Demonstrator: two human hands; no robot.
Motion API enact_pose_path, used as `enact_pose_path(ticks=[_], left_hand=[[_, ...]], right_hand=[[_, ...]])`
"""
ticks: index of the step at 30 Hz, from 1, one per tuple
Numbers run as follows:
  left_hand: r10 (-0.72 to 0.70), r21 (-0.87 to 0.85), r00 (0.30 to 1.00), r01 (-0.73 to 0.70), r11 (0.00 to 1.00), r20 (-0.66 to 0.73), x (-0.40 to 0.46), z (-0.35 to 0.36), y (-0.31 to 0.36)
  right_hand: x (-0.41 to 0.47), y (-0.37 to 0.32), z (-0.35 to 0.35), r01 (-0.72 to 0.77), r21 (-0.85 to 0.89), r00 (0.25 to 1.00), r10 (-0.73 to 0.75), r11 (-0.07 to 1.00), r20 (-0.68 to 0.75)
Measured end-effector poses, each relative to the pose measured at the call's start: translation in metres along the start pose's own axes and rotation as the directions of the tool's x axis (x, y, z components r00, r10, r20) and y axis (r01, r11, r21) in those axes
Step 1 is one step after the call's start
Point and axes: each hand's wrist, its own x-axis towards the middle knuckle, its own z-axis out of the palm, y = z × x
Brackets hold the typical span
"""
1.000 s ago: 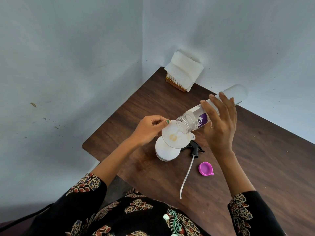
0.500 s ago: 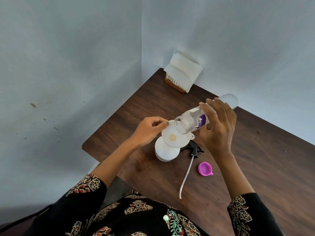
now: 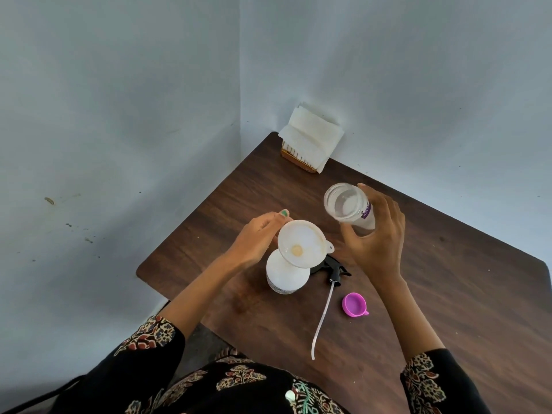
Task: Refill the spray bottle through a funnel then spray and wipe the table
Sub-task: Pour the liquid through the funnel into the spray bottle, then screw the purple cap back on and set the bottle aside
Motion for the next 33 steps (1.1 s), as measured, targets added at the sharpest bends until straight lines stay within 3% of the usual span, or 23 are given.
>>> enact_pose_path(ticks=[5,12,18,22,25,27,29,31,33], left_hand=[[0.112,0.008,0.993,-0.112,0.994,-0.031,0.012,-0.006,0.020],[0.342,0.132,0.904,-0.383,0.914,0.255,0.030,0.017,0.074],[0.459,0.117,0.857,-0.493,0.862,0.235,0.048,0.040,0.095],[0.465,0.105,0.861,-0.492,0.864,0.204,0.058,0.041,0.089],[0.453,0.092,0.873,-0.473,0.876,0.182,0.063,0.038,0.087],[0.449,0.100,0.874,-0.471,0.876,0.186,0.065,0.036,0.087],[0.448,0.108,0.872,-0.473,0.874,0.198,0.066,0.036,0.087],[0.447,0.108,0.872,-0.473,0.874,0.201,0.068,0.036,0.087],[0.445,0.108,0.875,-0.470,0.876,0.192,0.068,0.035,0.088]], right_hand=[[0.014,-0.010,-0.011,-0.263,0.190,0.961,0.275,0.946,-0.041],[0.045,-0.022,-0.017,-0.464,0.446,0.874,0.476,0.765,0.093],[0.052,-0.030,-0.017,-0.462,0.399,0.885,0.444,0.792,0.143],[0.055,-0.017,-0.032,-0.541,0.418,0.840,0.447,0.730,0.307],[0.036,0.014,-0.037,-0.594,0.231,0.793,0.513,0.771,0.329],[0.005,0.048,-0.029,-0.591,-0.103,0.711,0.577,0.800,0.401],[-0.032,0.073,-0.019,-0.578,-0.394,0.517,0.694,0.715,0.501],[-0.065,0.088,-0.009,-0.541,-0.514,0.354,0.734,0.666,0.579],[-0.090,0.089,-0.001,-0.544,-0.542,0.253,0.741,0.640,0.621]])
